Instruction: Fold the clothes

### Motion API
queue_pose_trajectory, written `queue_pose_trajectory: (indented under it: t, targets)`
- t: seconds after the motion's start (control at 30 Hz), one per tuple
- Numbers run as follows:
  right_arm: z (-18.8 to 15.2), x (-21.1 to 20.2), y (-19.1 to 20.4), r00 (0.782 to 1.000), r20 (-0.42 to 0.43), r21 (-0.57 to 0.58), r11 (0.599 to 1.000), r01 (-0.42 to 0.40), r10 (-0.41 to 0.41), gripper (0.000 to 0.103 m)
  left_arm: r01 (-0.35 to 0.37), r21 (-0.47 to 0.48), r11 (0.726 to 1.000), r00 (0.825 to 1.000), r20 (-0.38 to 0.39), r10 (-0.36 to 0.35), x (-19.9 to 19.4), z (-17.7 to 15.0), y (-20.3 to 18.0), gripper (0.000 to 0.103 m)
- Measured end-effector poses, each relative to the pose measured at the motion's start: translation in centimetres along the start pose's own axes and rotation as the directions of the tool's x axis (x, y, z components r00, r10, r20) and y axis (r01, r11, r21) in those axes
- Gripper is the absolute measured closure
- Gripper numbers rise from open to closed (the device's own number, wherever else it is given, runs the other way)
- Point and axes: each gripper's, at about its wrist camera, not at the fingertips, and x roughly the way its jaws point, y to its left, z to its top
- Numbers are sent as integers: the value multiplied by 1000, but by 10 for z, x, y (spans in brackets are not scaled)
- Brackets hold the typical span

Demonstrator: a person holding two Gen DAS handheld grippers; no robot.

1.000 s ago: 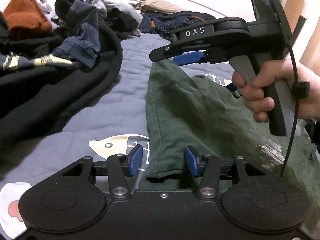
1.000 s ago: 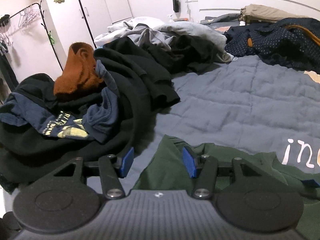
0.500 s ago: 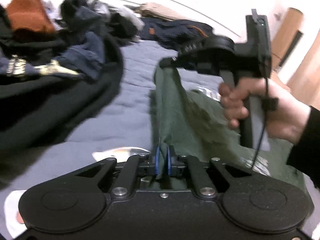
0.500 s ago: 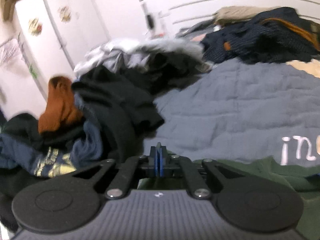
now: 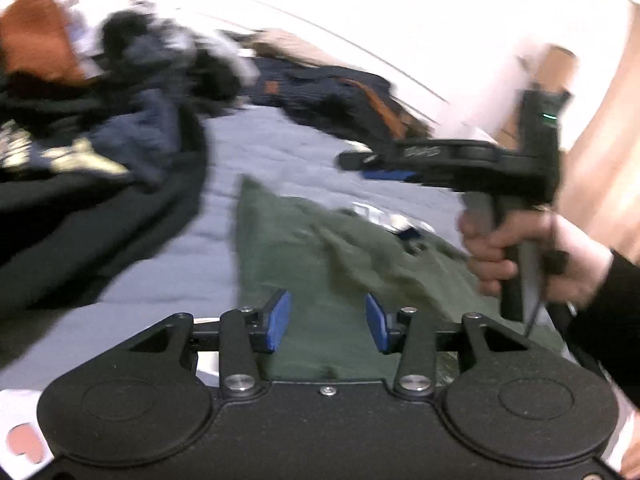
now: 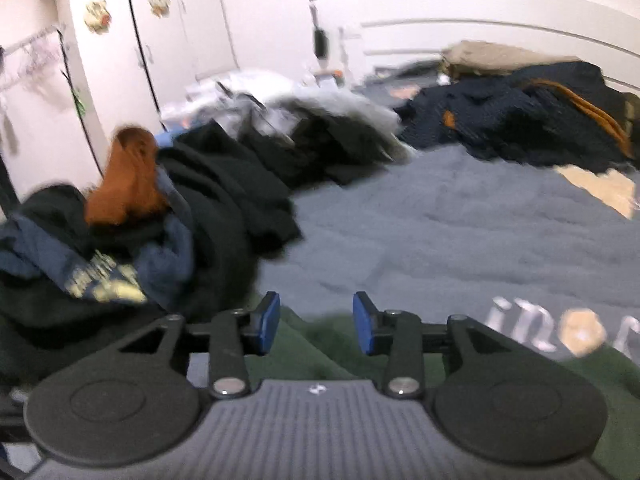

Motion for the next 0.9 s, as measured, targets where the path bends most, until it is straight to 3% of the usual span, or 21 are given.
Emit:
queue_pose_trajectory:
  t: [0.13, 0.23, 0.37, 0.43, 0.5, 0.6, 0.67, 0.83, 0.9]
  targets:
    - [-18, 4, -21, 994, -86, -6, 998, 69, -69, 63, -18, 126, 992, 996, -85, 29, 25, -14, -28, 61]
    - [-31, 13, -27, 990, -139, 25, 999, 39, -35, 64, -69, 172, 983, 989, -118, 90, 43, -25, -38, 61]
    - [-35, 11, -28, 993, -113, 45, 998, 47, -42, 65, -137, 224, 965, 975, -140, 171, 60, -34, -44, 61]
    - [-37, 10, -28, 994, -101, 54, 997, 51, -45, 72, -143, 251, 957, 972, -146, 183, 64, -35, -45, 63]
    - [-39, 9, -29, 995, -88, 64, 996, 54, -49, 91, -149, 279, 949, 969, -151, 196, 66, -39, -47, 75]
    - [-42, 7, -29, 996, -69, 79, 995, 60, -54, 97, -124, 273, 954, 966, -185, 178, 69, -41, -46, 92]
    - [-43, 6, -30, 997, -52, 91, 994, 63, -59, 98, -100, 253, 962, 970, -188, 151, 64, -37, -44, 95]
    - [-51, 20, -28, 993, -57, 46, 994, 103, -101, 98, -90, 240, 967, 969, -205, 141, 64, -34, -42, 94]
    - [-55, 27, -25, 991, -90, 12, 995, 100, -99, 95, -75, 234, 969, 965, -226, 129, 65, -34, -41, 87]
